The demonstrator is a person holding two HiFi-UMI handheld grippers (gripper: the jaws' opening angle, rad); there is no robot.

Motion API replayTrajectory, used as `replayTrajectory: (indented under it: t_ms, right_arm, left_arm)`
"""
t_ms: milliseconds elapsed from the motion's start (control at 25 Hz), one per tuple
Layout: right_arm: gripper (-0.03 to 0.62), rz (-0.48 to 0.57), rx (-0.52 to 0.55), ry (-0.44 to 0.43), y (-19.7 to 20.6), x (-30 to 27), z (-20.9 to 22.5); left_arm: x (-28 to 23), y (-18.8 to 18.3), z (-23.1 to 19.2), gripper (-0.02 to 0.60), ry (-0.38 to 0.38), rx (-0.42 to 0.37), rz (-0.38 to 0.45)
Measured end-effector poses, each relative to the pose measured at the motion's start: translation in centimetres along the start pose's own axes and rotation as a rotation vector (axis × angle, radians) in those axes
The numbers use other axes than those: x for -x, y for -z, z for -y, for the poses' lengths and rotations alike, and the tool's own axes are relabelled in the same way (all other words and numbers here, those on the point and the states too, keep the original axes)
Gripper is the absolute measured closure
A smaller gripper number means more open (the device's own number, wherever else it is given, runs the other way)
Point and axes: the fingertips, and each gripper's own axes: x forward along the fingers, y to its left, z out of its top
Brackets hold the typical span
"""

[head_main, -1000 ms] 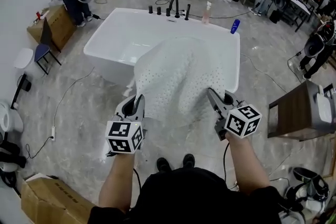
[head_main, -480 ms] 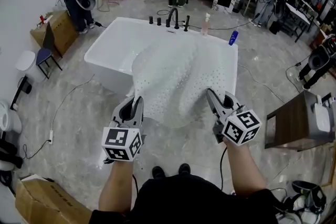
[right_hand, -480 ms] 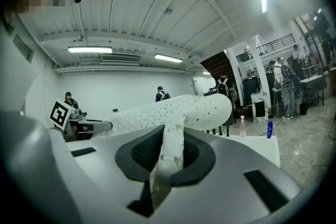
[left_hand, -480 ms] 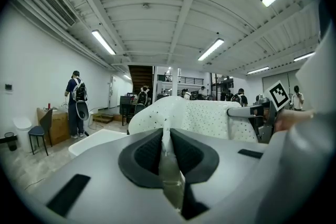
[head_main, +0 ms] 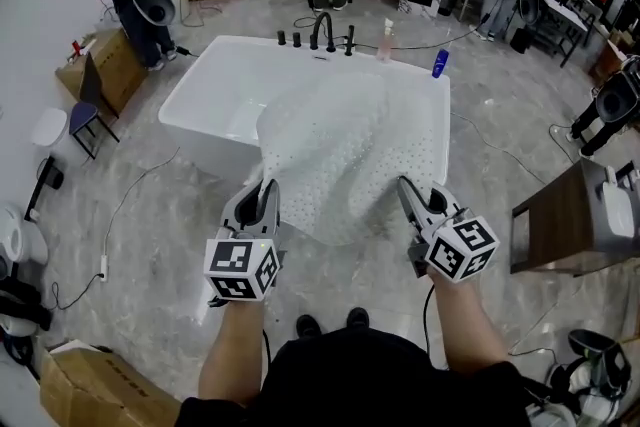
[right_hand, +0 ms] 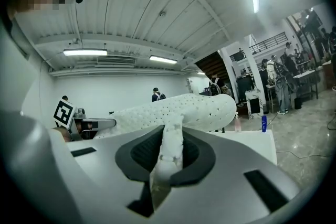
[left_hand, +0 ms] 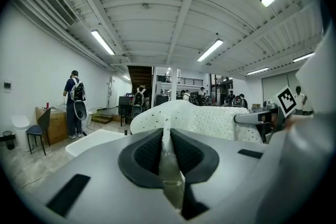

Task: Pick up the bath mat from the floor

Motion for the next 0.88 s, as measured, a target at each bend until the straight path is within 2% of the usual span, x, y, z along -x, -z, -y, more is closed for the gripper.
replayTrajectory:
  t_ms: [560,880]
  right_arm:
    - [0.551,0.043,0.037,-0.027,-2.8,-0.7,0.3]
    - [0.553,0.034,0.051,-0.044,-2.3,-1.7,-0.6]
  left_arm:
    - [-0.3,-1.6,-0.1,0.545,-0.006,-0.045,0.025]
    - [0.1,-1.8,-0.5,0.545,-0.018,-0.044,0.027]
